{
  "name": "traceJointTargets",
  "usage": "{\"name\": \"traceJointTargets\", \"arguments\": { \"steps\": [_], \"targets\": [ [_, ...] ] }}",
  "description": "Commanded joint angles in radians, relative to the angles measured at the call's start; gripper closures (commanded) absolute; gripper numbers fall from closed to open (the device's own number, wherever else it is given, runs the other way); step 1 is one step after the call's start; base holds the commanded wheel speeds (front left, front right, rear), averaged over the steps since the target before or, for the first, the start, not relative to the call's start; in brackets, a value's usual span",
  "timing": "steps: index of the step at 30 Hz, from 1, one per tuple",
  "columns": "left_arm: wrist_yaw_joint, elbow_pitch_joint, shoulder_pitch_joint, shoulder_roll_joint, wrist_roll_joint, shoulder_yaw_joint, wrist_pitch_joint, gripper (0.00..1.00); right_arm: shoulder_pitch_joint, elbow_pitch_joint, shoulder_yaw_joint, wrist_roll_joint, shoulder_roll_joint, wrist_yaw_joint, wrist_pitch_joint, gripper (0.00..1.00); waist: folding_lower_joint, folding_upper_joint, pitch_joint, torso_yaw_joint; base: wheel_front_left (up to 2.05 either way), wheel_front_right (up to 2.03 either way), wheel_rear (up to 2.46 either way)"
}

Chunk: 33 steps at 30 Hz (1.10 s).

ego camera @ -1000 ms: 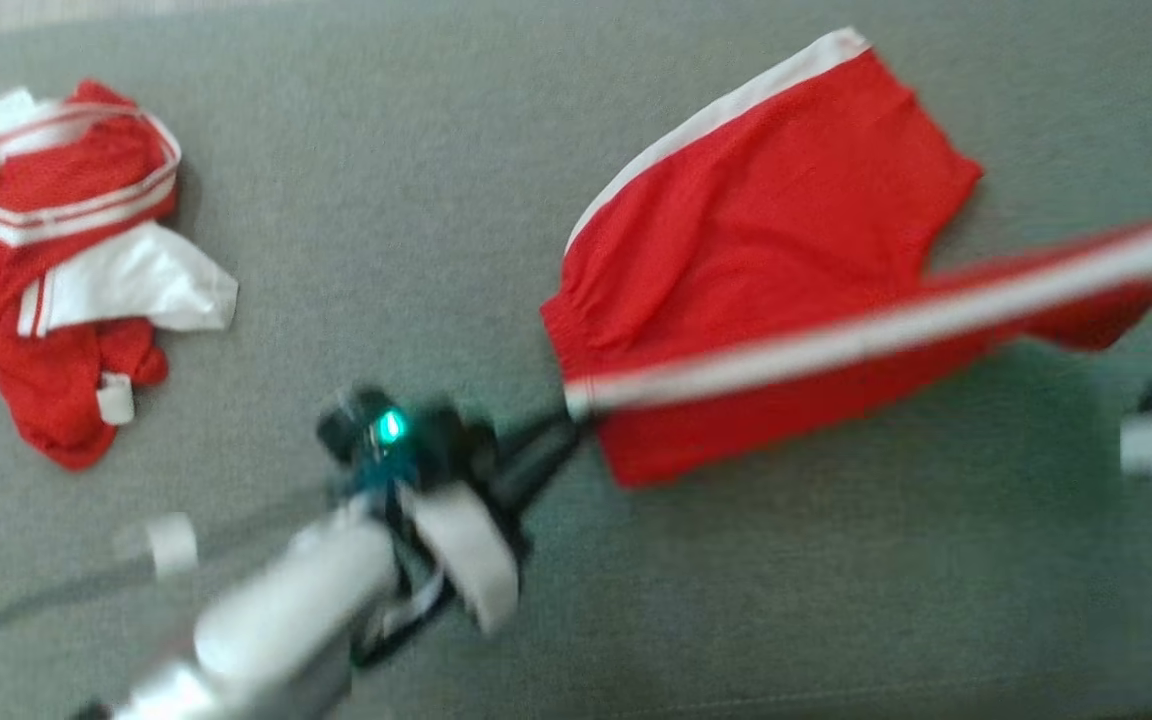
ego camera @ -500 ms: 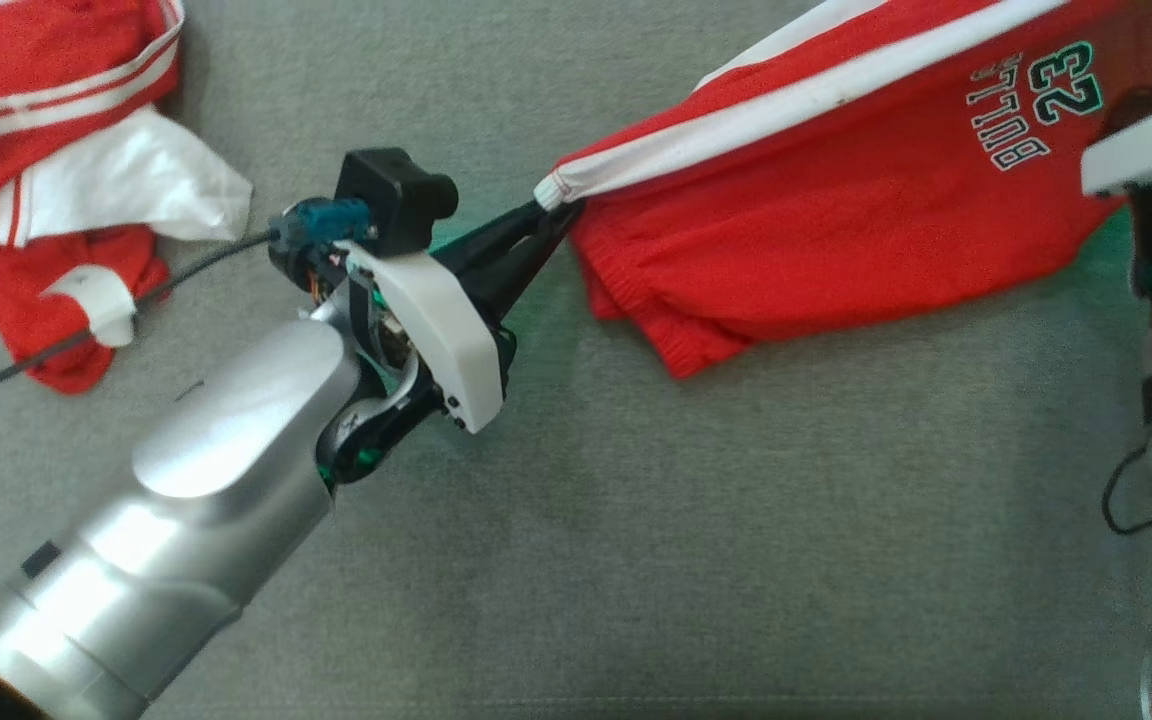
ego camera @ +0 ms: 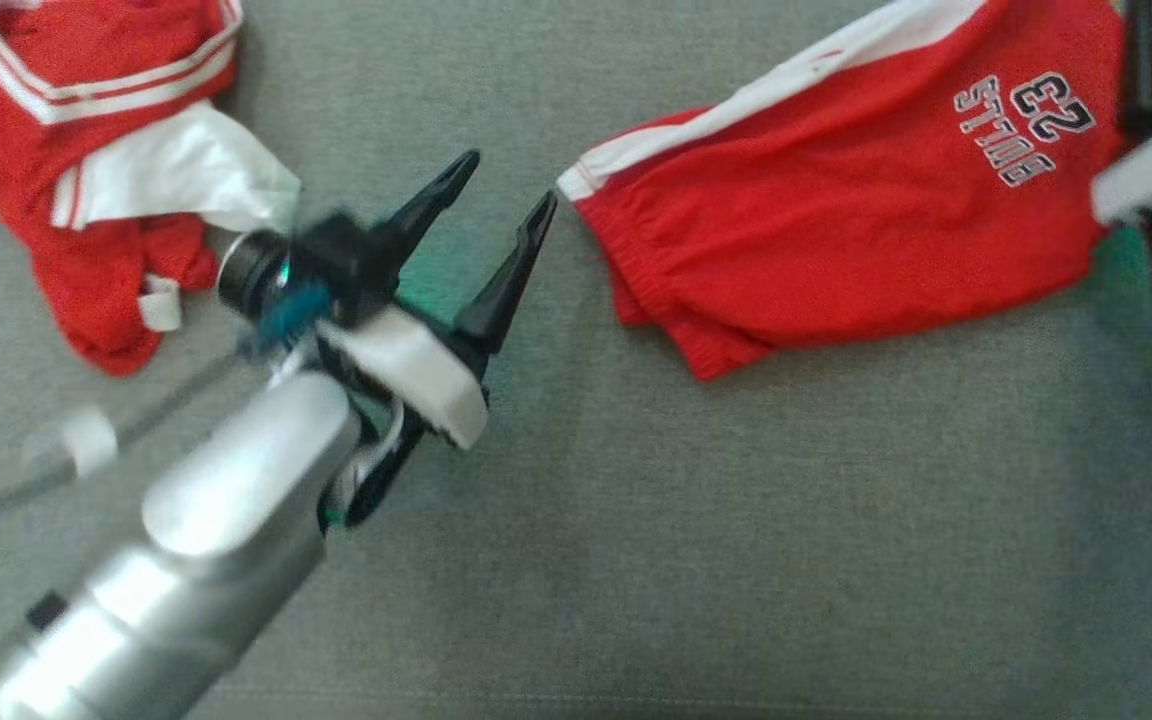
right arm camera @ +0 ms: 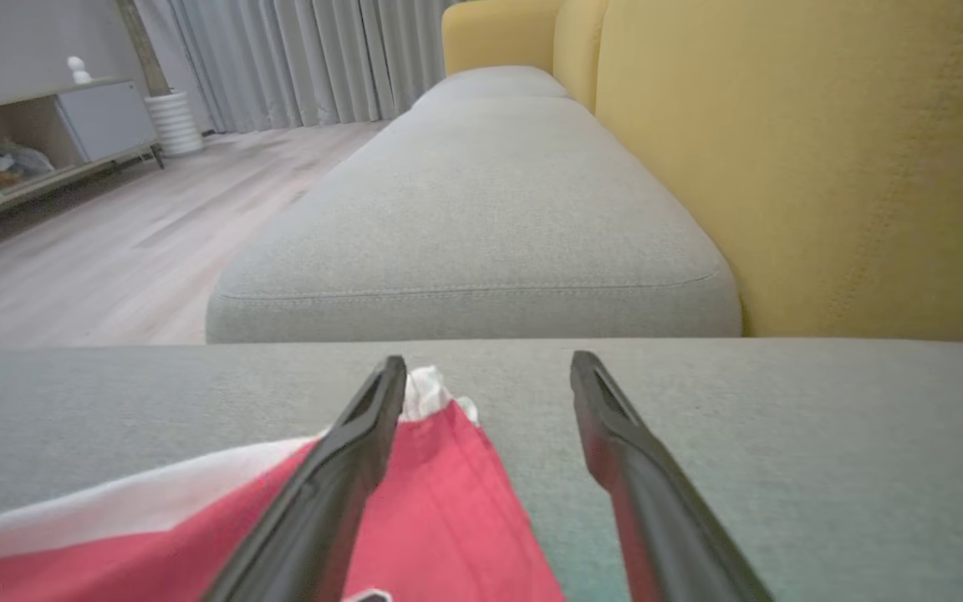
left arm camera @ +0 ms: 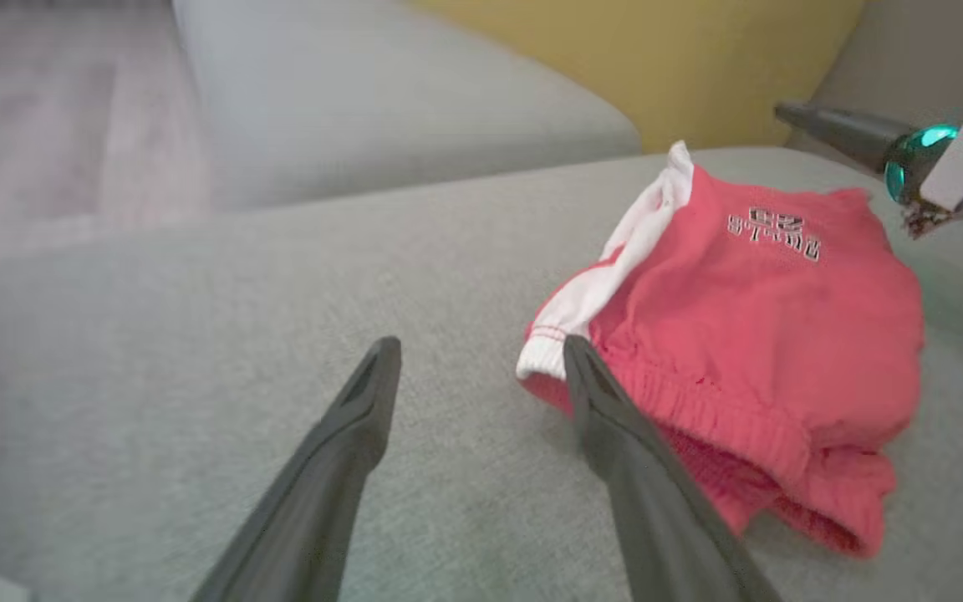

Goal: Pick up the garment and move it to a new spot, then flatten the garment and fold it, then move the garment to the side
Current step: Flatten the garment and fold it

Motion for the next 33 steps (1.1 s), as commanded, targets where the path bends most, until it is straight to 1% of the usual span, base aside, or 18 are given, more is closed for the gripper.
{"name": "traceJointTargets", "arguments": {
  "steps": [1, 4, 5, 6, 9, 11, 13, 14, 15, 16, 19, 21, 24, 26, 33],
  "targets": [
    [0.025, -0.032, 0.010, 0.039, 0.025, 0.043, -0.035, 0.00, 0.031, -0.012, 0.021, 0.016, -0.023, -0.001, -0.008, 0.00, 0.0001, 0.0000, -0.018, 0.018, 0.00, 0.00, 0.00],
    [0.139, -0.058, 0.073, 0.035, 0.090, 0.067, -0.157, 0.00, 0.060, 0.023, 0.061, 0.069, -0.083, -0.001, 0.038, 0.00, 0.0001, 0.0000, -0.036, 0.051, 0.00, 0.00, 0.00],
    [0.179, -0.069, 0.098, 0.027, 0.104, 0.081, -0.180, 0.00, 0.069, 0.035, 0.075, 0.089, -0.101, -0.001, 0.062, 0.00, 0.0001, 0.0000, -0.040, 0.065, 0.00, 0.00, 0.00],
    [0.208, -0.084, 0.128, 0.015, 0.107, 0.097, -0.193, 0.00, 0.079, 0.044, 0.087, 0.113, -0.117, -0.001, 0.088, 0.00, 0.0001, 0.0000, -0.044, 0.079, 0.00, 0.00, 0.00],
    [0.262, -0.148, 0.219, -0.022, 0.118, 0.173, -0.210, 0.00, 0.103, 0.070, 0.113, 0.202, -0.161, -0.001, 0.176, 0.00, 0.0001, 0.0000, -0.050, 0.121, 0.00, 0.00, 0.00],
    [0.298, -0.221, 0.280, -0.051, 0.180, 0.258, -0.211, 0.00, 0.113, 0.090, 0.125, 0.242, -0.194, -0.001, 0.226, 0.00, 0.0001, 0.0000, -0.052, 0.150, 0.00, 0.00, 0.00],
    [0.319, -0.281, 0.350, -0.078, 0.254, 0.322, -0.211, 0.00, 0.123, 0.102, 0.137, 0.280, -0.217, -0.001, 0.268, 0.00, 0.0001, 0.0000, -0.054, 0.174, 0.00, 0.00, 0.00],
    [0.332, -0.334, 0.416, -0.106, 0.329, 0.377, -0.211, 0.00, 0.133, 0.109, 0.144, 0.319, -0.234, -0.001, 0.295, 0.35, 0.0001, 0.0000, -0.060, 0.192, 0.00, 0.00, 0.00],
    [0.335, -0.359, 0.443, -0.117, 0.371, 0.398, -0.211, 0.00, 0.137, 0.107, 0.148, 0.335, -0.241, -0.001, 0.299, 0.93, 0.0001, 0.0000, -0.063, 0.198, 0.00, 0.00, 0.00],
    [0.337, -0.380, 0.468, -0.130, 0.407, 0.417, -0.211, 0.00, 0.141, 0.106, 0.151, 0.351, -0.247, -0.001, 0.300, 1.00, 0.0001, 0.0000, -0.068, 0.202, 0.00, 0.00, 0.00],
    [0.334, -0.430, 0.532, -0.163, 0.501, 0.460, -0.211, 0.00, 0.155, 0.101, 0.152, 0.391, -0.250, -0.001, 0.265, 1.00, 0.0001, 0.0000, -0.089, 0.198, 0.00, 0.00, 0.00],
    [0.325, -0.441, 0.568, -0.177, 0.544, 0.477, -0.211, 0.00, 0.164, 0.106, 0.151, 0.403, -0.245, -0.001, 0.226, 1.00, 0.0001, 0.0000, -0.110, 0.184, 0.00, 0.00, 0.00],
    [0.304, -0.432, 0.608, -0.189, 0.583, 0.495, -0.211, 0.00, 0.189, 0.115, 0.155, 0.418, -0.235, -0.001, 0.174, 1.00, 0.0001, 0.0000, -0.146, 0.150, 0.00, 0.00, 0.00],
    [0.288, -0.424, 0.628, -0.196, 0.596, 0.506, -0.211, 0.00, 0.218, 0.124, 0.160, 0.425, -0.240, -0.001, 0.148, 1.00, 0.0001, 0.0000, -0.169, 0.124, 0.00, 0.00, 0.00],
    [0.230, -0.400, 0.653, -0.212, 0.627, 0.530, -0.211, 0.00, 0.300, 0.142, 0.136, 0.455, -0.317, -0.001, 0.088, 1.00, 0.0001, 0.0000, -0.192, 0.055, 0.00, 0.00, 0.00]
  ]
}}
